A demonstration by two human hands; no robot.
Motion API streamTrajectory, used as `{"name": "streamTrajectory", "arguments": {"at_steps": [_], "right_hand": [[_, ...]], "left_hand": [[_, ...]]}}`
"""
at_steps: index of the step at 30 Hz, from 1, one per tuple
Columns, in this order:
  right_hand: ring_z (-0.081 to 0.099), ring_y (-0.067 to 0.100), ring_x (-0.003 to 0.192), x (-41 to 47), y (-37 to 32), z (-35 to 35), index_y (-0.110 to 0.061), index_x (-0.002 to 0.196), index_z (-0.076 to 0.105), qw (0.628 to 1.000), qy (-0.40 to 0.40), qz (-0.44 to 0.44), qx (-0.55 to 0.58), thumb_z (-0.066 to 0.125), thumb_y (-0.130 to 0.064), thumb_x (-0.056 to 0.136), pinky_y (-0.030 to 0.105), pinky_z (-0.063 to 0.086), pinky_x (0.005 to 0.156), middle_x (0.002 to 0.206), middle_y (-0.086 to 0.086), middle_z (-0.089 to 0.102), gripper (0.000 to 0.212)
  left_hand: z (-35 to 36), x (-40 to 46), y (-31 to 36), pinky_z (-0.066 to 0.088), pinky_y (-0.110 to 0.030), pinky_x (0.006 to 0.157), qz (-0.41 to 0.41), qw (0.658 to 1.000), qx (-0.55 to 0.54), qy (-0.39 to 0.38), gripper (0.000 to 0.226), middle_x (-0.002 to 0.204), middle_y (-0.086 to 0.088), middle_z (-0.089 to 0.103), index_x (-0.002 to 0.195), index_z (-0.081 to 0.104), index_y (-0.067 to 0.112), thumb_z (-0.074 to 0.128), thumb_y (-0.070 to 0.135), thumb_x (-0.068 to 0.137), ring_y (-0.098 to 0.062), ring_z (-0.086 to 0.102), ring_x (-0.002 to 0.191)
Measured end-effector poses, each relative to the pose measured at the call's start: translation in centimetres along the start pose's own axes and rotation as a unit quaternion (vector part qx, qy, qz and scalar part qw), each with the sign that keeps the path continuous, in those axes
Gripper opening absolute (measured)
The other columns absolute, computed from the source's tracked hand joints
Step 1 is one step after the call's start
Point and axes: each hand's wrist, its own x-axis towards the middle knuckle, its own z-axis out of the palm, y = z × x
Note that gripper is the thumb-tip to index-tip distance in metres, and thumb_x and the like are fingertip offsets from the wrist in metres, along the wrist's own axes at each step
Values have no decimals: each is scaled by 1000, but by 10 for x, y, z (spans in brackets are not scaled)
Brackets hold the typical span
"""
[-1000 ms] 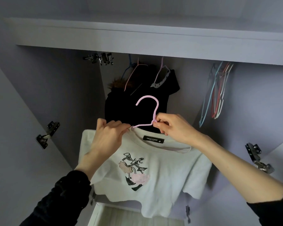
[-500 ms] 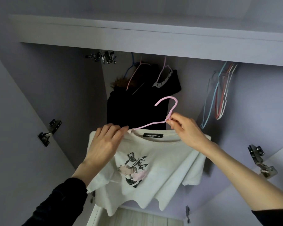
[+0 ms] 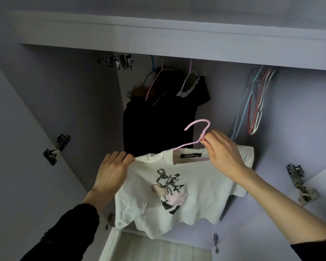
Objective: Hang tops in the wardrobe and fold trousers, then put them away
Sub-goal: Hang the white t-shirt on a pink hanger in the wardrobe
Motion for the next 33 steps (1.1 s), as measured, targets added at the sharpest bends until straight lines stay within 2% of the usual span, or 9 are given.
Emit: {"name": "streamTrajectory", "arguments": {"at_steps": [3,6,16,19,22,25,28,31,33], "right_hand": [[56,31,60,-2,0,4,0,80,63,999,22,-8,-28,44,-16,90,34,46,51,72,12,58,27],[55,33,59,-5,3,6,2,81,62,998,41,-5,-39,43,-12,89,35,46,51,70,13,56,25],[54,33,58,-6,2,14,4,79,61,999,40,-6,-33,40,-10,88,36,45,50,69,14,56,26],[54,35,60,-11,2,19,4,79,60,999,32,26,-19,46,-5,90,39,47,52,70,16,56,19],[53,37,65,-15,-7,24,5,81,59,997,17,72,27,55,5,87,43,47,55,75,17,56,6],[52,35,65,-13,-21,29,3,82,59,997,18,44,57,50,-4,91,41,46,56,74,15,55,15],[51,30,68,-8,-29,26,2,85,61,995,27,51,85,46,-11,93,36,42,63,76,12,56,21],[51,20,74,-9,-23,19,1,95,64,988,21,71,139,56,-8,90,24,38,69,82,9,57,14],[58,25,80,-12,-7,11,-1,107,65,989,-4,77,127,59,-12,89,34,46,75,90,11,60,22]], "left_hand": [[-1,-1,1,48,-31,52,-29,999,-24,-8,9,62,-7,61,78,63,7,59,0,73,-29,58,51],[2,1,2,48,-31,49,-48,998,-34,-29,22,59,-9,60,78,62,3,77,-9,66,-30,58,47],[-3,-1,-1,46,-26,45,-52,998,-7,-29,44,54,-10,62,84,67,-3,85,-16,45,-26,52,34],[-1,-4,3,49,-36,56,-94,995,17,-29,63,82,-17,70,109,66,-3,80,-16,48,-30,61,56],[0,5,23,48,-45,76,-64,998,17,18,48,127,-17,58,130,54,3,63,13,84,-35,62,98],[0,19,52,42,-39,86,18,999,-34,12,39,105,-9,68,120,62,5,44,24,91,-26,66,91],[-3,27,62,45,-33,64,2,992,-129,-6,30,74,-6,64,98,66,4,71,-7,71,-25,61,62],[-6,31,57,44,-33,63,-50,980,-194,-9,44,75,-10,64,102,63,0,61,-22,65,-29,59,61],[-9,33,50,45,-36,64,-90,968,-234,7,37,78,-15,65,105,62,-2,53,-20,75,-33,60,64]]}}
